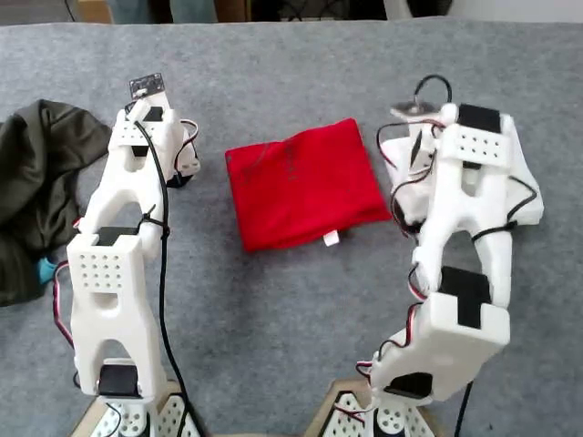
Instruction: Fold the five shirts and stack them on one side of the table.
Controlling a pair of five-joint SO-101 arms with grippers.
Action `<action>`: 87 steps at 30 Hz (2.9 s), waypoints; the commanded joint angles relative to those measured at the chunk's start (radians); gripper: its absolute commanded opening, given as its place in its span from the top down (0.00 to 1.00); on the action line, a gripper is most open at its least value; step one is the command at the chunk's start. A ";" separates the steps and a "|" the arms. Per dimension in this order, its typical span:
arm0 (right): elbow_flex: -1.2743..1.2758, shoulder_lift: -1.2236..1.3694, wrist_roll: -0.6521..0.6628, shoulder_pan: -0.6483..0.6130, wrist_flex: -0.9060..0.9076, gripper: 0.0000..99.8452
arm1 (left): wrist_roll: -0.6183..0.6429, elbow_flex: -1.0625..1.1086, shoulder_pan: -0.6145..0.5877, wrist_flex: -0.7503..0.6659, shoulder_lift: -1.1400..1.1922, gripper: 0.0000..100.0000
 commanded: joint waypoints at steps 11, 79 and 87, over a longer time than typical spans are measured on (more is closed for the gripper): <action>-0.222 0.179 -0.009 -0.241 -0.133 0.99 | -0.008 -0.016 -0.038 -0.015 -0.002 0.97; -0.863 0.460 -0.008 -0.175 0.011 0.99 | -0.141 -1.196 0.226 0.328 0.628 0.97; -0.337 0.272 -0.002 -0.173 -0.032 0.99 | -0.141 -1.230 0.225 0.334 0.667 0.97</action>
